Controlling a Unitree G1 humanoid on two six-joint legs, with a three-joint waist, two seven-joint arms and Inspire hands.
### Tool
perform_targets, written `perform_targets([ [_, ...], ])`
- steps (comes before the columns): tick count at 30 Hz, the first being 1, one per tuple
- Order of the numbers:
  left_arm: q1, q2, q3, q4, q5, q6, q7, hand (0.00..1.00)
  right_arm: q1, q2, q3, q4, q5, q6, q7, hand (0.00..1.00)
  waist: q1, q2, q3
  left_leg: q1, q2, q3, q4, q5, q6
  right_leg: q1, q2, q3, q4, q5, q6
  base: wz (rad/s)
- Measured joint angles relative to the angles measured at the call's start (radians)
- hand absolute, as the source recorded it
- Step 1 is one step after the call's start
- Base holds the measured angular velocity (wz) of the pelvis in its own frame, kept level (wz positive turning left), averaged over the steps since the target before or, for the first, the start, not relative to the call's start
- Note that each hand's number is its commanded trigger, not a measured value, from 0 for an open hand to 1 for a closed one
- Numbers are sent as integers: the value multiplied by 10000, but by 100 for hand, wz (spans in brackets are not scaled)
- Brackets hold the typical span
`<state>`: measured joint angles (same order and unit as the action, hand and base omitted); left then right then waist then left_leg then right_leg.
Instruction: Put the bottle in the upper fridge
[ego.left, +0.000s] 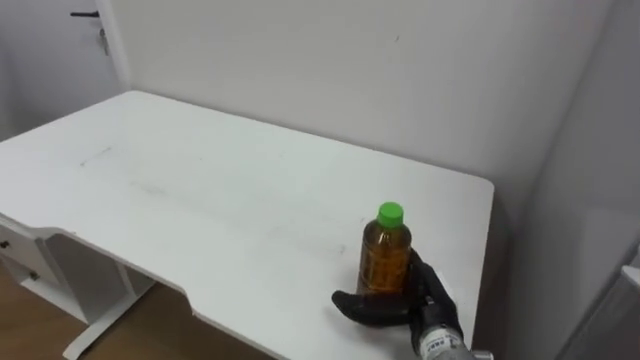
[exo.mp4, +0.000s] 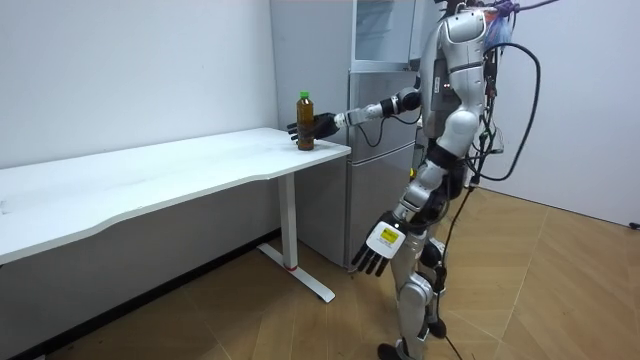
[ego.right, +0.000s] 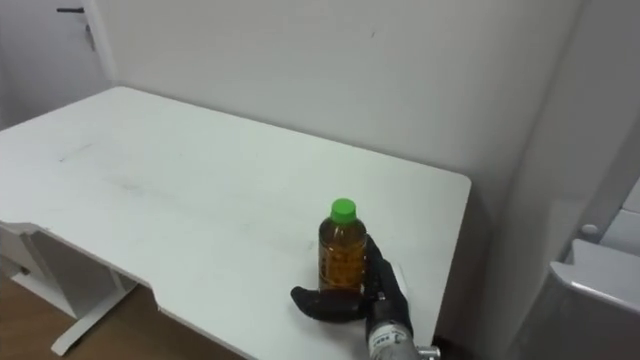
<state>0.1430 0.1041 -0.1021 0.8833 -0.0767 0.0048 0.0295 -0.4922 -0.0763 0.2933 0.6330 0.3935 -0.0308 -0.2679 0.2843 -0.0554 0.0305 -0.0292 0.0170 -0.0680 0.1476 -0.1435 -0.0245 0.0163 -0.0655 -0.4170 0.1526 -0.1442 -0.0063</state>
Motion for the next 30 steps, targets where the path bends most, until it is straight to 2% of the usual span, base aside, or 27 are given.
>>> perform_targets([
  [8, -52, 29, -23, 7, -494, 26, -36, 0, -1, -61, -34, 98, 310, -7, 82, 0, -56, 34, -17, -172, -102, 169, 207, -40, 124, -24, -90, 0, 3, 72, 112, 0],
  [13, -82, -32, -200, 226, -512, 58, -26, 0, 0, -112, -34, 229, 401, -45, 186, 0, -88, 262, -138, -133, -107, 180, 198, -34, 134, 12, -112, -74, 29, 78, 121, 0],
  [14, -83, -44, -201, 234, -513, 62, -26, 0, 0, -112, -35, 230, 403, -45, 188, 36, -88, 287, -147, -131, -105, 181, 195, -33, 134, 12, -111, -74, 29, 78, 121, 0],
  [15, -95, -49, -201, 279, -512, 86, -28, 0, 0, -113, -36, 230, 393, -45, 187, 66, -91, 330, -150, -130, -96, 180, 191, -33, 134, 11, -105, -77, 29, 78, 121, 0],
  [16, -124, -51, -199, 325, -513, 121, -25, 0, 0, -119, -38, 230, 389, -45, 187, 78, -100, 351, -148, -131, -91, 180, 186, -33, 134, 10, -101, -82, 29, 78, 121, 0],
  [17, -142, -52, -198, 326, -513, 125, -25, 0, 0, -123, -40, 230, 388, -45, 187, 100, -104, 354, -149, -132, -90, 180, 183, -33, 134, 10, -100, -83, 28, 78, 120, 0],
  [30, -157, -73, -184, 330, -507, 181, 23, 0, -13, -130, -442, 642, 567, -1, 299, 100, -88, 359, -141, -159, -99, 249, 142, -33, 136, -9, -123, -126, 26, 75, 127, 0],
])
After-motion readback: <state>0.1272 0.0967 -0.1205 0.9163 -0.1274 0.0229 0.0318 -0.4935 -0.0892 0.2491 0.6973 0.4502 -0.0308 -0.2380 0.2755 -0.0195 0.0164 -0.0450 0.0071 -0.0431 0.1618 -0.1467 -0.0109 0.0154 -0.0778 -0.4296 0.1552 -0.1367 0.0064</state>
